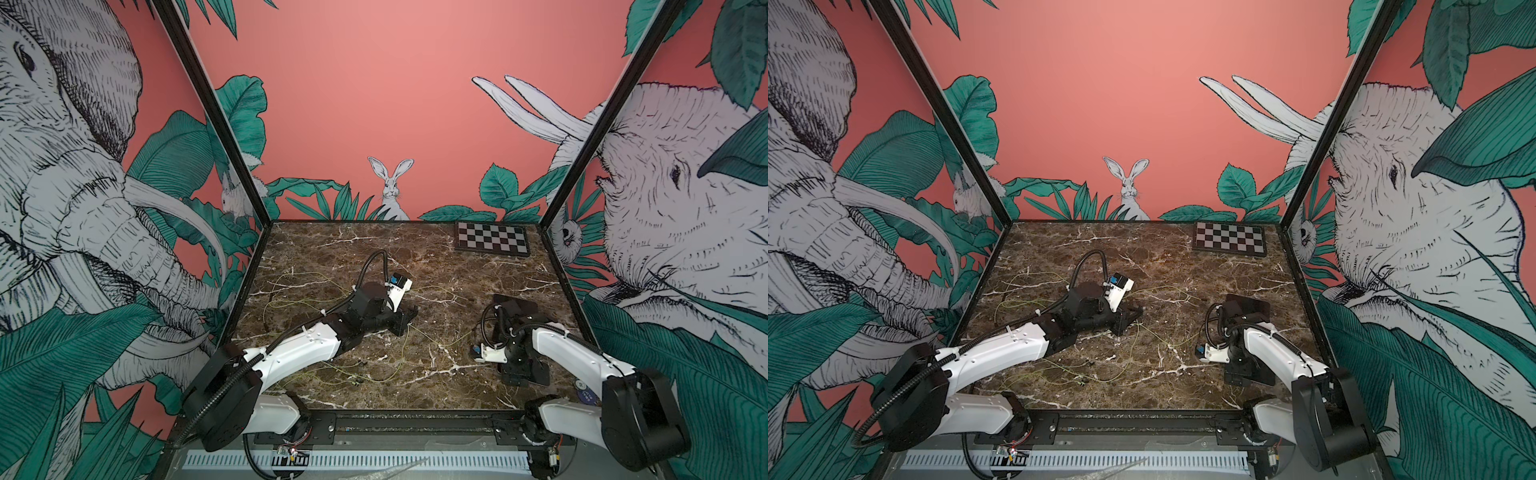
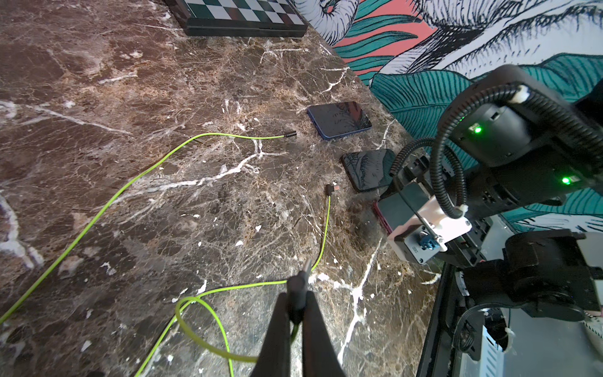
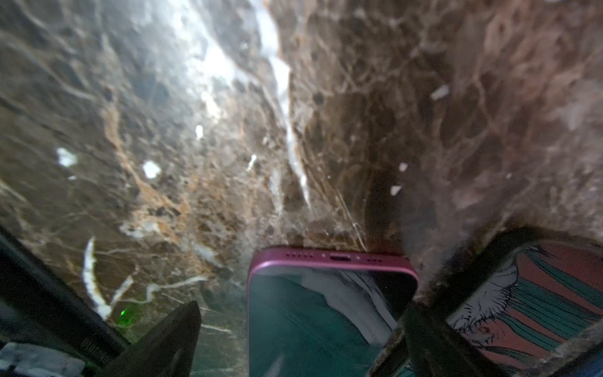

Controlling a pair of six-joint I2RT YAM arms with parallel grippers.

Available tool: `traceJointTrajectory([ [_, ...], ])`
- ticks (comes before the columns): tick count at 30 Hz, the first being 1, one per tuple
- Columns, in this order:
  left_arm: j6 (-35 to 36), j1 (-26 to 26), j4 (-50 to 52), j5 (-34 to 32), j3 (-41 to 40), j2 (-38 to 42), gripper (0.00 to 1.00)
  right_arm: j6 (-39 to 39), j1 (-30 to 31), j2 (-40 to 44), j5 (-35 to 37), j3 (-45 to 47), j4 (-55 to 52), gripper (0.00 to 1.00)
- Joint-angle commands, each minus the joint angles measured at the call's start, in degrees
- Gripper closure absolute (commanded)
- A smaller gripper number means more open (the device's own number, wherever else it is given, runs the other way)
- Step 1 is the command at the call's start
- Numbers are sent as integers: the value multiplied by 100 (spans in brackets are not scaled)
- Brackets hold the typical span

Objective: Plug wired earphones into phones
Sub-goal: Pick up the phone at the center of the board.

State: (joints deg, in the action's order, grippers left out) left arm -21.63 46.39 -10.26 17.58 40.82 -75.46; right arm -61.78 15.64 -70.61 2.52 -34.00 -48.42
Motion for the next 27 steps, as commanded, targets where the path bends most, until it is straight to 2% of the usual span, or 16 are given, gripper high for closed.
traceJointTrajectory([
  [1,58,-22,-136,70,-74,-18,100,-148,-121,-64,9,60,21,1],
  [14,106,-24,-199,96,-137,-22,100,-234,-372,-375,33,43,44,2],
  [20,106,-25,-217,155,-153,-13,100,-236,-404,-444,-41,157,264,14],
  [27,88,-21,-240,184,-238,40,100,-283,-404,-624,-252,11,233,22],
])
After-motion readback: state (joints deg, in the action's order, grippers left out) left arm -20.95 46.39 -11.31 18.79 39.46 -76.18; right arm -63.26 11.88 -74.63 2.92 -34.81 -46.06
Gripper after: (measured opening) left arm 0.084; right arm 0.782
